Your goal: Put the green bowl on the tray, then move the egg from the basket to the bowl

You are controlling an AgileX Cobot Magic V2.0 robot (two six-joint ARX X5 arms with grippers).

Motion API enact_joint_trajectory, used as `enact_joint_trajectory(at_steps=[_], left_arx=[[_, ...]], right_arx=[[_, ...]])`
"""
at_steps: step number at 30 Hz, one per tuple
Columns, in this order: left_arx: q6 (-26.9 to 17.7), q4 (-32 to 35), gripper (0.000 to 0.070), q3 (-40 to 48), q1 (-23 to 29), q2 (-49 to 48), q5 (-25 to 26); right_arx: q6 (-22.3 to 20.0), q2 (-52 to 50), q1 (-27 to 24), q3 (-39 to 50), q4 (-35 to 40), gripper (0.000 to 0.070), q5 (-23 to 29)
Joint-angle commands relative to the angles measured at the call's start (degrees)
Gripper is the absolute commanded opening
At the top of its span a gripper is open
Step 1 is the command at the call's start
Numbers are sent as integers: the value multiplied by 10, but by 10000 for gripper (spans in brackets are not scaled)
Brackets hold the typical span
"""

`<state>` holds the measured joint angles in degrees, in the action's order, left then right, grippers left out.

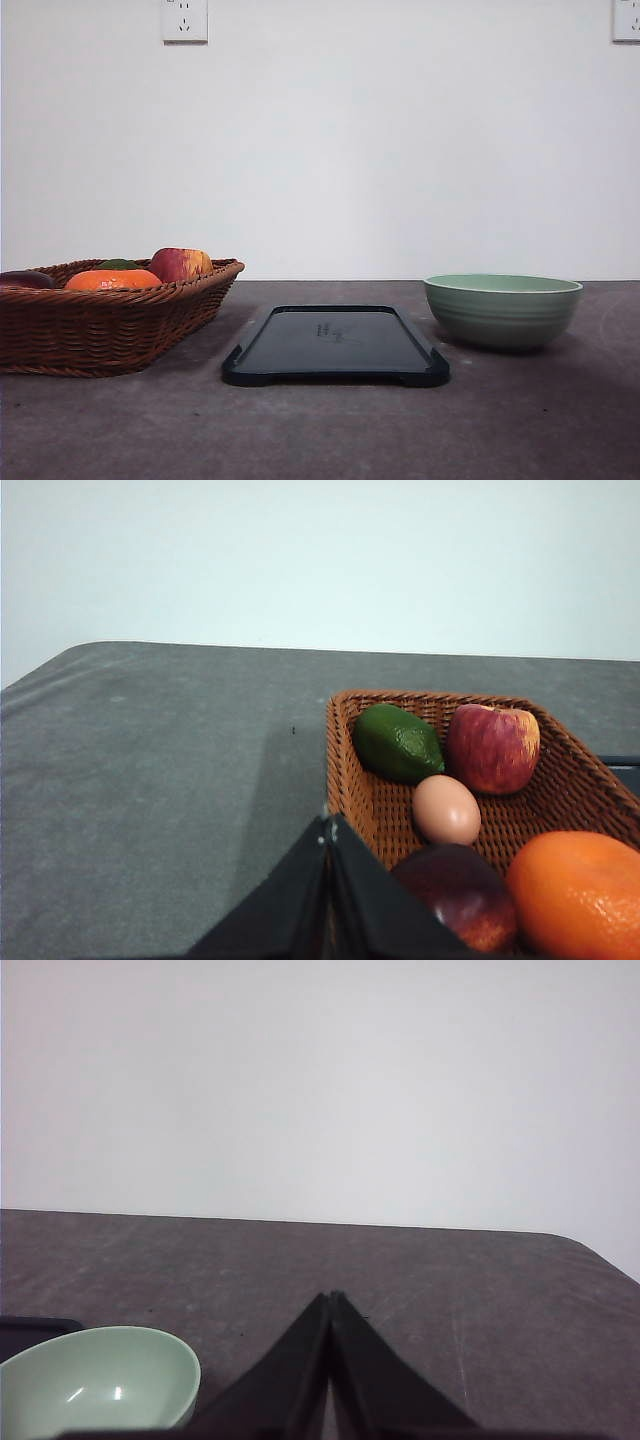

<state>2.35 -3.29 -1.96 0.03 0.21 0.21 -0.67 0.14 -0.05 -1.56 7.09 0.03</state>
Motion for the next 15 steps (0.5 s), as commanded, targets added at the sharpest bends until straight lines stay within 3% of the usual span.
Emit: enact_joint_trajectory(at_steps=[1, 4, 9, 15], left_arx=[[3, 16, 0, -1, 0, 0, 0], [23, 28, 0, -1, 0, 0, 0], [95, 34, 0, -2, 0, 0, 0], [196, 33, 0, -2, 0, 0, 0]], right_arx=[[0, 1, 0, 2, 6, 0, 0], [0, 1, 0, 2, 6, 0, 0], [2, 1, 0, 2, 6, 0, 0], [80, 1, 0, 0, 16, 0, 10]])
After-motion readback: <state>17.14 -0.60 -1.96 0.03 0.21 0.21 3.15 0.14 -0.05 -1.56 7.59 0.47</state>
